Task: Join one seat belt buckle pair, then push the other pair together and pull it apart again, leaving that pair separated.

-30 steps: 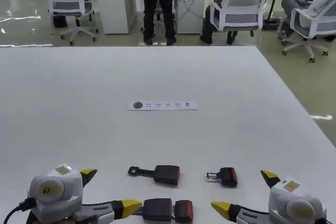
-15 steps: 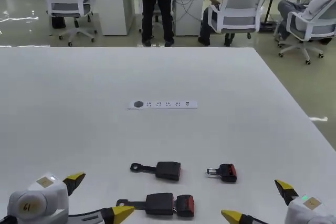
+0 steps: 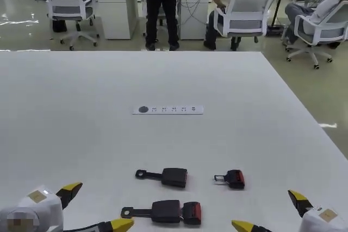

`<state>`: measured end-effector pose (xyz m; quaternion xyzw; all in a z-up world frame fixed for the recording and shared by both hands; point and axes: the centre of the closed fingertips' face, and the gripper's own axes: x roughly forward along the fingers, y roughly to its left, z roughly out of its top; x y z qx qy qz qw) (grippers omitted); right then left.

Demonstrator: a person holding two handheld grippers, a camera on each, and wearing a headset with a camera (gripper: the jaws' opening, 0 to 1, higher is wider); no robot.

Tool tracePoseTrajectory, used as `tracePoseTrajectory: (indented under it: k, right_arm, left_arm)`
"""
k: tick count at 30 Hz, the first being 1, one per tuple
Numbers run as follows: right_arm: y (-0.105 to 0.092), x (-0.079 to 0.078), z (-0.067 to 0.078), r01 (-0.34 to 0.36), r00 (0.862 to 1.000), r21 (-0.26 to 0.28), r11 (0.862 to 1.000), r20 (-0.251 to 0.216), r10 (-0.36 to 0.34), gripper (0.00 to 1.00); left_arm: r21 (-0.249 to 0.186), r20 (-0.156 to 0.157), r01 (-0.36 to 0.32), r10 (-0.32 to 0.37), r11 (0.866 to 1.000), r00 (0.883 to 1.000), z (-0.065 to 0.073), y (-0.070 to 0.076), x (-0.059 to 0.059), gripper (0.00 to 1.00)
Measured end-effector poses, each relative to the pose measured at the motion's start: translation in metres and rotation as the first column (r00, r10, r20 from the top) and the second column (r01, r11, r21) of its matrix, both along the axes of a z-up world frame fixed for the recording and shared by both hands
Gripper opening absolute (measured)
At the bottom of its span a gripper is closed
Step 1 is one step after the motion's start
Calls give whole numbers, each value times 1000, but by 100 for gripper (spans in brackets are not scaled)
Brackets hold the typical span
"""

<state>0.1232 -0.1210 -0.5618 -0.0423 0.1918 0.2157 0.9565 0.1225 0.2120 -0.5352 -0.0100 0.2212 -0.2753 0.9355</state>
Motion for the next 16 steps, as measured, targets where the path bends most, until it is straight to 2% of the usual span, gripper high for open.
tracePoseTrajectory:
  k: [8, 16]
  right_arm:
    - [-3, 0, -3, 9, 1000, -1, 1000, -8, -9, 99]
    - [-3, 2, -7, 7, 1000, -13, 1000, -20, -7, 99]
  left_arm:
    - [-9, -9, 1, -1, 1000, 1000, -1, -2, -1, 100]
    - [-1, -37, 4, -4, 1000, 999, -12, 2, -1, 100]
